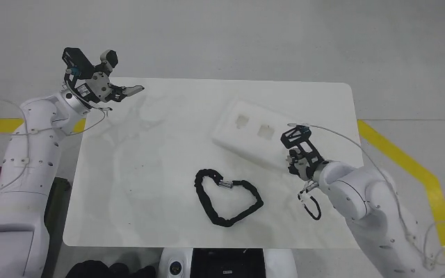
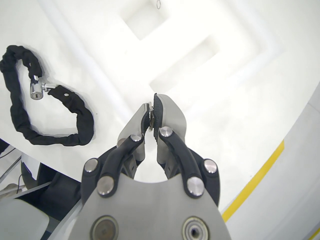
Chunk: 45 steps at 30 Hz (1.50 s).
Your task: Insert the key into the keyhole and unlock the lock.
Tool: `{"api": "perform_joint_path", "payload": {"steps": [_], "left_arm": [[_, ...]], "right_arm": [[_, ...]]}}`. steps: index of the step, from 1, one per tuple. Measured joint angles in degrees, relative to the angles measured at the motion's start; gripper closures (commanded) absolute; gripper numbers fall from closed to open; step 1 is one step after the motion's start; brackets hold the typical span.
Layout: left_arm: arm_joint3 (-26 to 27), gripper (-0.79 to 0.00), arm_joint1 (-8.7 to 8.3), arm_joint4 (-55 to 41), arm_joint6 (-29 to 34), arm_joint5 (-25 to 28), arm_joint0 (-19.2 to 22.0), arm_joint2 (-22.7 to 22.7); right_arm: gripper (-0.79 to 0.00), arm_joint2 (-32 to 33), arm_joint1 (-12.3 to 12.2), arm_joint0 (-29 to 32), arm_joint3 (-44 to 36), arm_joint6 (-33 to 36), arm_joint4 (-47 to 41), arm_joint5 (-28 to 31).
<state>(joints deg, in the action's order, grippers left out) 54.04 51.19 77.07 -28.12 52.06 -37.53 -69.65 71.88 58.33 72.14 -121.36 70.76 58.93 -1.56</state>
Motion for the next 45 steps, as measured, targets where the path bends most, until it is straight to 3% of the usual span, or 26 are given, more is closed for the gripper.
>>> {"api": "perform_joint_path", "payload": {"steps": [13, 23, 29, 37, 45], "left_arm": [[0.0, -0.785, 0.0, 0.0, 0.0, 0.0, 0.0, 0.0], [0.0, -0.785, 0.0, 0.0, 0.0, 0.0, 0.0, 0.0], [0.0, -0.785, 0.0, 0.0, 0.0, 0.0, 0.0, 0.0], [0.0, -0.785, 0.0, 0.0, 0.0, 0.0, 0.0, 0.0], [0.0, -0.785, 0.0, 0.0, 0.0, 0.0, 0.0, 0.0]], "right_arm": [[0.0, -4.8, 0.7, -4.6, 5.3, -5.7, -0.3, 9.4], [0.0, -4.5, 0.4, -7.2, 5.7, 9.7, 2.8, 8.4], [0.0, -4.7, 0.6, -8.9, 5.4, 11.6, 2.1, 7.3], [0.0, -0.8, 0.1, -7.6, -0.1, 11.6, -3.6, 9.2], [0.0, 6.3, -0.6, -3.1, -2.1, 6.4, -12.8, 13.1]]}}
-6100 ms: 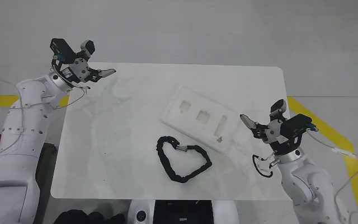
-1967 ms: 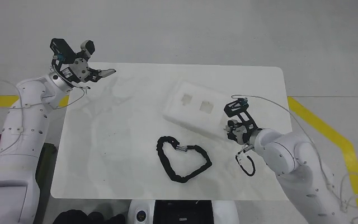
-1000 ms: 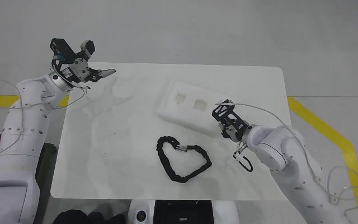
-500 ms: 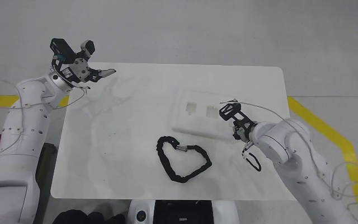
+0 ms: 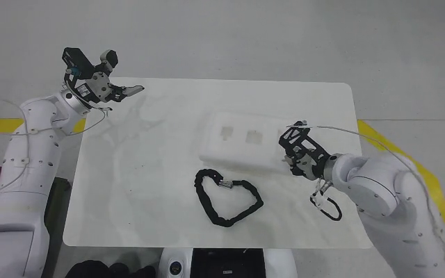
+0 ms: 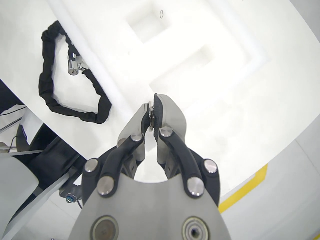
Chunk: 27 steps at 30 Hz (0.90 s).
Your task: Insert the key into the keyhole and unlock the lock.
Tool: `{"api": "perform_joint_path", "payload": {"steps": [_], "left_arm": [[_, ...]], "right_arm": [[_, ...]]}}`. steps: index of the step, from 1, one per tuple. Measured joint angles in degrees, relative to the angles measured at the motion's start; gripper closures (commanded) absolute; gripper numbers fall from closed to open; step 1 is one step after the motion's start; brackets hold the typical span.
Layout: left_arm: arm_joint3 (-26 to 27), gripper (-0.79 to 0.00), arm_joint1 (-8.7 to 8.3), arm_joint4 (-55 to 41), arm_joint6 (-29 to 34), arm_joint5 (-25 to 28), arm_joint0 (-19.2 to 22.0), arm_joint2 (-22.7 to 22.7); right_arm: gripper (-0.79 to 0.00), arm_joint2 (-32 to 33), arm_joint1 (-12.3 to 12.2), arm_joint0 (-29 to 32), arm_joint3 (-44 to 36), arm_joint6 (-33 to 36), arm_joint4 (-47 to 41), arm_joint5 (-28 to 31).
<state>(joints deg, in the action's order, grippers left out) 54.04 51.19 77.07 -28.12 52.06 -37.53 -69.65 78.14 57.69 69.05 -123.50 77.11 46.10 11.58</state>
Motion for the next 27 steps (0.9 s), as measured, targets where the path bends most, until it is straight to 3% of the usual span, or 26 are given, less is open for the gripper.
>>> {"api": "perform_joint_path", "payload": {"steps": [4, 9, 19, 23, 27], "left_arm": [[0.0, -0.785, 0.0, 0.0, 0.0, 0.0, 0.0, 0.0], [0.0, -0.785, 0.0, 0.0, 0.0, 0.0, 0.0, 0.0], [0.0, -0.785, 0.0, 0.0, 0.0, 0.0, 0.0, 0.0], [0.0, -0.785, 0.0, 0.0, 0.0, 0.0, 0.0, 0.0], [0.0, -0.785, 0.0, 0.0, 0.0, 0.0, 0.0, 0.0]], "right_arm": [[0.0, 3.0, -0.3, 2.0, 0.0, -5.2, -1.2, 1.7], [0.0, 2.8, -0.5, 3.5, 0.6, -9.8, 4.8, 2.4], [0.0, -9.9, 0.6, -2.3, 9.4, -5.2, 20.1, -1.1], [0.0, -13.0, 1.4, -5.3, 11.1, -4.0, 15.3, -0.9], [0.0, -11.1, 1.5, -5.9, 10.4, -5.1, 9.3, -1.0]]}}
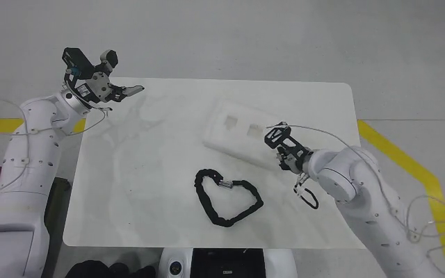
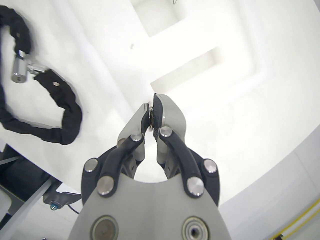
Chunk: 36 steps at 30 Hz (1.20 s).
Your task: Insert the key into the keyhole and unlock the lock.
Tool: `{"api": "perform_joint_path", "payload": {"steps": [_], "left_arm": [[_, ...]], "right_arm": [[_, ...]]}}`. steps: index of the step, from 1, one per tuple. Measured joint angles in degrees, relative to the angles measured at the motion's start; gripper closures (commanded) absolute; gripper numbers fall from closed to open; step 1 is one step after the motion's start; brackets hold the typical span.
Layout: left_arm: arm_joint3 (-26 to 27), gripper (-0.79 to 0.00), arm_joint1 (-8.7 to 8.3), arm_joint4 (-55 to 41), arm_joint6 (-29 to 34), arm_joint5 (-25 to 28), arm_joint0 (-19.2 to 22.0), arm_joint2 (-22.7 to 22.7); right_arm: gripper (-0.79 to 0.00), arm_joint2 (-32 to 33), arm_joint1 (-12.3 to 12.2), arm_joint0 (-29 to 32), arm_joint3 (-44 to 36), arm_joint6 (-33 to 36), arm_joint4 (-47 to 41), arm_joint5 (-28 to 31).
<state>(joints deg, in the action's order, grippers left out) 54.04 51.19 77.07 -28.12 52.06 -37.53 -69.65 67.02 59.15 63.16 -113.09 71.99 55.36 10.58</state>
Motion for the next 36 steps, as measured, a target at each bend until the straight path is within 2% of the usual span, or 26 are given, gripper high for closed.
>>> {"api": "perform_joint_path", "payload": {"steps": [10, 17, 24, 31, 36], "left_arm": [[0.0, -0.785, 0.0, 0.0, 0.0, 0.0, 0.0, 0.0], [0.0, -0.785, 0.0, 0.0, 0.0, 0.0, 0.0, 0.0], [0.0, -0.785, 0.0, 0.0, 0.0, 0.0, 0.0, 0.0], [0.0, -0.785, 0.0, 0.0, 0.0, 0.0, 0.0, 0.0], [0.0, -0.785, 0.0, 0.0, 0.0, 0.0, 0.0, 0.0]], "right_arm": [[0.0, 11.6, -1.4, 6.6, -4.4, -4.3, -15.4, 5.8], [0.0, 16.1, -2.1, 11.2, -5.0, -10.0, -19.5, 11.6], [0.0, 17.3, -2.3, 14.1, -5.9, -19.0, -11.8, 14.0], [0.0, 17.0, -2.3, 17.2, -8.0, -31.3, 3.4, 13.0], [0.0, 14.7, -2.4, 19.1, -9.4, -36.4, 13.4, 14.2]]}}
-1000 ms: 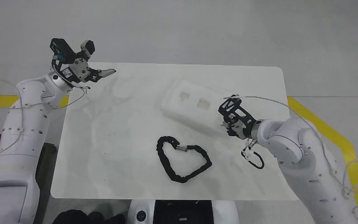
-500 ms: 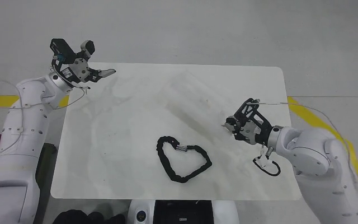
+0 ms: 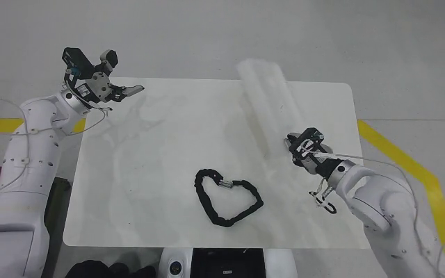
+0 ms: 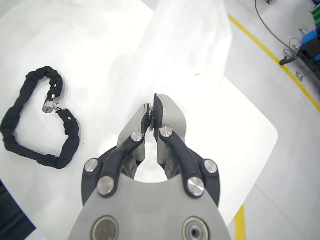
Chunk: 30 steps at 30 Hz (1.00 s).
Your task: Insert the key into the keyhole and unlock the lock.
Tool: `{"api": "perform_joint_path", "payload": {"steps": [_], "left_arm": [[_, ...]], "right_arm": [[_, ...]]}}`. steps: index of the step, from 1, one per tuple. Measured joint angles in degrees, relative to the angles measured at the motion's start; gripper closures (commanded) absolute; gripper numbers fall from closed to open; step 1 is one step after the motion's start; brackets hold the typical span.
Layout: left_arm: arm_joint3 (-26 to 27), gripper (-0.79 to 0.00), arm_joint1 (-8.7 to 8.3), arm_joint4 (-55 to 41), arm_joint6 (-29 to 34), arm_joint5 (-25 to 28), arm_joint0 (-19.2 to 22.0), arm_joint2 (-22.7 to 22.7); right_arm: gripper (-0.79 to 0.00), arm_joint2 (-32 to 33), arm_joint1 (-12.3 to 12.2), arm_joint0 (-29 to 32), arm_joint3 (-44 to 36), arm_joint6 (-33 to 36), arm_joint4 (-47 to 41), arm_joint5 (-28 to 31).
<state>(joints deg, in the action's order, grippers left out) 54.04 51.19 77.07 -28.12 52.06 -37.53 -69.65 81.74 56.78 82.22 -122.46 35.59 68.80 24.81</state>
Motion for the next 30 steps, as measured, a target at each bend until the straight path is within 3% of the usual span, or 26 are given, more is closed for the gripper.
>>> {"api": "perform_joint_path", "payload": {"steps": [9, 18, 22, 26, 30], "left_arm": [[0.8, -0.785, 0.02, -0.5, 0.7, -0.9, -0.6, -0.1], [8.2, -0.785, -0.86, 2.9, 1.0, -2.3, -3.5, -1.9], [11.4, -0.785, -1.29, 4.9, -0.4, 1.0, -4.4, -1.9], [15.0, -0.785, -1.39, 8.7, -0.5, 5.8, -3.4, 0.5], [17.7, -0.785, -1.41, 12.4, -2.5, 6.0, -0.9, 6.7]], "right_arm": [[0.0, -5.7, -0.2, -2.4, 3.4, 9.1, -0.7, 9.3], [0.0, -6.1, -0.2, -4.2, 6.1, 18.7, -4.9, 6.0], [0.0, -5.5, -0.4, -3.5, 5.1, 19.1, -5.9, 6.2], [0.0, -4.5, -0.6, -2.8, 5.2, 18.8, -6.5, 5.2], [0.0, -3.6, -0.7, -2.1, 5.8, 17.5, -6.9, 4.4]]}}
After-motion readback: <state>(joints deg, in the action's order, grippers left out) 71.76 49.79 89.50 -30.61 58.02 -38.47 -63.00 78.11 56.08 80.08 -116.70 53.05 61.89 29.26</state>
